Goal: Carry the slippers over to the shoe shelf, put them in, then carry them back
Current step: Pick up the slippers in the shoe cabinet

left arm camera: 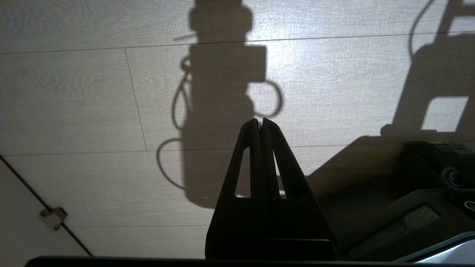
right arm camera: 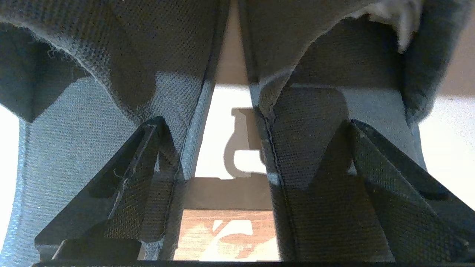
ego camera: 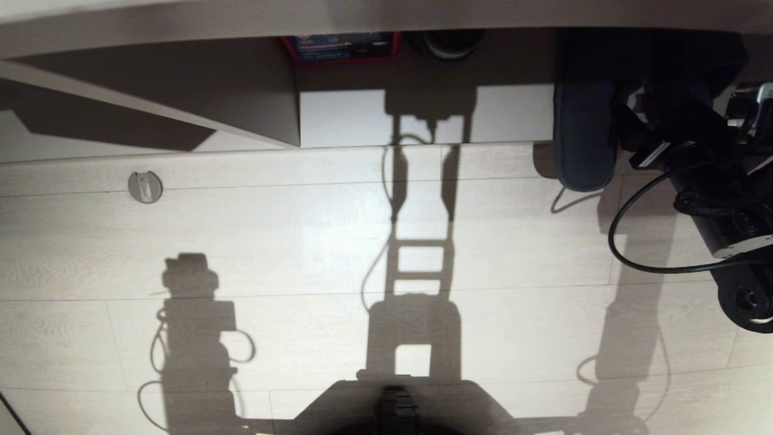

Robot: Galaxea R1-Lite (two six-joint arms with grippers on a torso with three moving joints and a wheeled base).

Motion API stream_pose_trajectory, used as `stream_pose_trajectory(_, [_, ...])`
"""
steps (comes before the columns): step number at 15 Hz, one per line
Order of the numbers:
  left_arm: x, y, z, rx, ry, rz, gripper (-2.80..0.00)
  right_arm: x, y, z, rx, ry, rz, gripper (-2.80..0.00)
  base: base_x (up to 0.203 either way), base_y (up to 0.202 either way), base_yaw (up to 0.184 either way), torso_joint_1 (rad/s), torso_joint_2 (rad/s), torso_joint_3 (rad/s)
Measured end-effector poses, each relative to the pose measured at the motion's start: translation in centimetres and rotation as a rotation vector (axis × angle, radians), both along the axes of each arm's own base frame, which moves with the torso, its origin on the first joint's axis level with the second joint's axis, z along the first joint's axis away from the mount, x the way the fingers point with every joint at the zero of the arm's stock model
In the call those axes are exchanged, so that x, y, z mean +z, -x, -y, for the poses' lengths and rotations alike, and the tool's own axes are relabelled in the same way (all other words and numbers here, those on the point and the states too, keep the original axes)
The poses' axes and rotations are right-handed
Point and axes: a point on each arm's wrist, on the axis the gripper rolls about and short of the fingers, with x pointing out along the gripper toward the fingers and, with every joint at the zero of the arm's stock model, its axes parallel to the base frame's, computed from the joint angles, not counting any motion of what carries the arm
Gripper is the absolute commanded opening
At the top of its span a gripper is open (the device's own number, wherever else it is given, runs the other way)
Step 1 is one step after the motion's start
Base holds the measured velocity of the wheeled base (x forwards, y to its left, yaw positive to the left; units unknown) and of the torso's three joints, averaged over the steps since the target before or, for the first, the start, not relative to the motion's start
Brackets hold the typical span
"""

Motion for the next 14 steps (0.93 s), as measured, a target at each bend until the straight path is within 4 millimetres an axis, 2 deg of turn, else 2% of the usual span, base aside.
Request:
stream_pose_trajectory(9, [0.0, 0.0, 0.0, 0.000, 0.000, 0.000, -2.80, 0.6, -0.1, 0.4, -0.019, 0.003, 0.022, 0.00, 0.000, 0.000, 0.000, 0.000, 0.00, 0.000])
stream_pose_trajectory(12, [0.0, 0.0, 0.0, 0.000, 0.000, 0.000, -2.80, 1.1, 0.6, 0.4, -0.018, 0.001, 0.034, 0.00, 0.000, 0.000, 0.000, 0.000, 0.00, 0.000])
stream_pose_trajectory(14, [0.0, 0.0, 0.0, -0.001, 0.000, 0.000, -2.80, 2.0, 2.0, 0.2, -0.010, 0.000, 0.058, 0.00, 0.000, 0.000, 0.000, 0.000, 0.00, 0.000])
